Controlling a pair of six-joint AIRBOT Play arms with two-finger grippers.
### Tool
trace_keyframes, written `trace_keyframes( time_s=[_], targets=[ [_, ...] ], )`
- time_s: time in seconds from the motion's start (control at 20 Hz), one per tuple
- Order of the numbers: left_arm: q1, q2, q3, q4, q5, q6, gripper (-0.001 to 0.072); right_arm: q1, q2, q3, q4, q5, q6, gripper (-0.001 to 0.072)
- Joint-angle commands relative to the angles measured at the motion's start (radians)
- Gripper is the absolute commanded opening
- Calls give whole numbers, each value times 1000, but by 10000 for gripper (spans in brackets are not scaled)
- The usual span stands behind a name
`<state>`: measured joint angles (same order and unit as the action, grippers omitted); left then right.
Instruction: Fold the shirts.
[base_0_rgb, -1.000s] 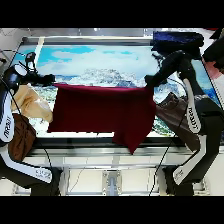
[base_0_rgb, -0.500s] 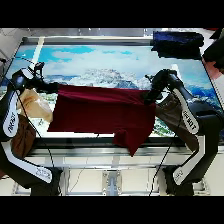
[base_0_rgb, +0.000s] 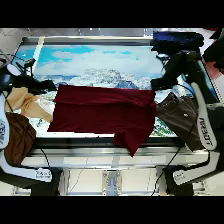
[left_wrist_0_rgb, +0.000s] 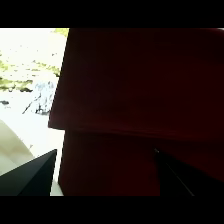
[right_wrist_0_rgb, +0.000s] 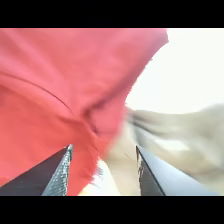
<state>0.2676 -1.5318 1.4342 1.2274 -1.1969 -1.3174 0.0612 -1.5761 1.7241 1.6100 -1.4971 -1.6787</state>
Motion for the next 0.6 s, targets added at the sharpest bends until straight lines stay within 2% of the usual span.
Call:
trace_keyframes(
  time_s=[0.0, 0.15, 0.3, 0.4, 0.55],
  targets=[
    [79, 253, -228, -9, -31, -3, 672, -76, 203, -43, -33, -67, -18, 458],
    [188, 583, -683, -101, 133, -50, 673, -154, 367, -226, 109, -31, -34, 457],
    [305, 846, -1028, -193, 304, -340, 672, -145, 441, -309, 153, 11, -42, 457],
    [357, 905, -1136, -269, 279, -362, 671, -135, 449, -308, 164, 31, -43, 457],
    [362, 867, -1178, -289, 279, -358, 671, -135, 449, -308, 177, 47, -43, 457]
  ],
)
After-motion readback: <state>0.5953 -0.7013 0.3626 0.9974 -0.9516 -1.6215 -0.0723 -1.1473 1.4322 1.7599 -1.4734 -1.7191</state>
